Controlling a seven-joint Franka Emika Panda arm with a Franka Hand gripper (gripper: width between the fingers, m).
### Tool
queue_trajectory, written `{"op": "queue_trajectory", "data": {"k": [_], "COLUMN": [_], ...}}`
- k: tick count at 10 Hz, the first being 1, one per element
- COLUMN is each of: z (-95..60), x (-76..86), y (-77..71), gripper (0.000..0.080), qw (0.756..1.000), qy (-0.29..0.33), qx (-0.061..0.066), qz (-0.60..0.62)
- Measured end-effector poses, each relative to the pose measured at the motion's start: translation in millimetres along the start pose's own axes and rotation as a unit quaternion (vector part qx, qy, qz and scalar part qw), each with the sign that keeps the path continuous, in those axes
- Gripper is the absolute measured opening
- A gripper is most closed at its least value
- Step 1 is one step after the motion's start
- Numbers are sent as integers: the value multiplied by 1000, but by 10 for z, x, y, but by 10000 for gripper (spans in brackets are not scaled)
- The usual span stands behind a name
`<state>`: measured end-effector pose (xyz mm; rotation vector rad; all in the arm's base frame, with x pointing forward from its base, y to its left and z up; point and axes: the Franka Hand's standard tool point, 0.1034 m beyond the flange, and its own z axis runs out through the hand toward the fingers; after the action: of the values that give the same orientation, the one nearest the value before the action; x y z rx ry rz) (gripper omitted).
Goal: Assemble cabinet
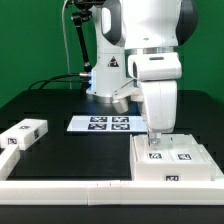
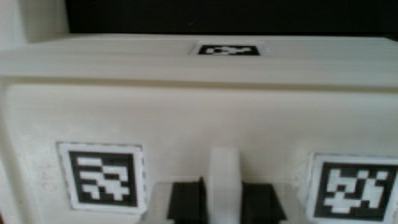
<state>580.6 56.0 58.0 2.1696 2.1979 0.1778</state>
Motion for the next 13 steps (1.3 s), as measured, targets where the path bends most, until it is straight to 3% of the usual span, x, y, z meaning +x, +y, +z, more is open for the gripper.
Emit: {"op": "queue_trajectory", "data": {"k": [6,7,9,10,11,12,13], "z": [-32,-64,-119,-143,-142,-157,-196], "x": [-2,12,54,62,51,53,44], "y": [8,1,-62,-125,-240,-334,-469], "gripper": [83,322,626,626,768,768,794], "qw": [1000,1000,1000,1000,1000,1000,999], "qy": [-2,-3,-1,0,-2,-1,3], "qx": [-1,-4,-14,-20,-14,-16,-28], "qz": [-1,-3,-9,-11,-11,2,21]}}
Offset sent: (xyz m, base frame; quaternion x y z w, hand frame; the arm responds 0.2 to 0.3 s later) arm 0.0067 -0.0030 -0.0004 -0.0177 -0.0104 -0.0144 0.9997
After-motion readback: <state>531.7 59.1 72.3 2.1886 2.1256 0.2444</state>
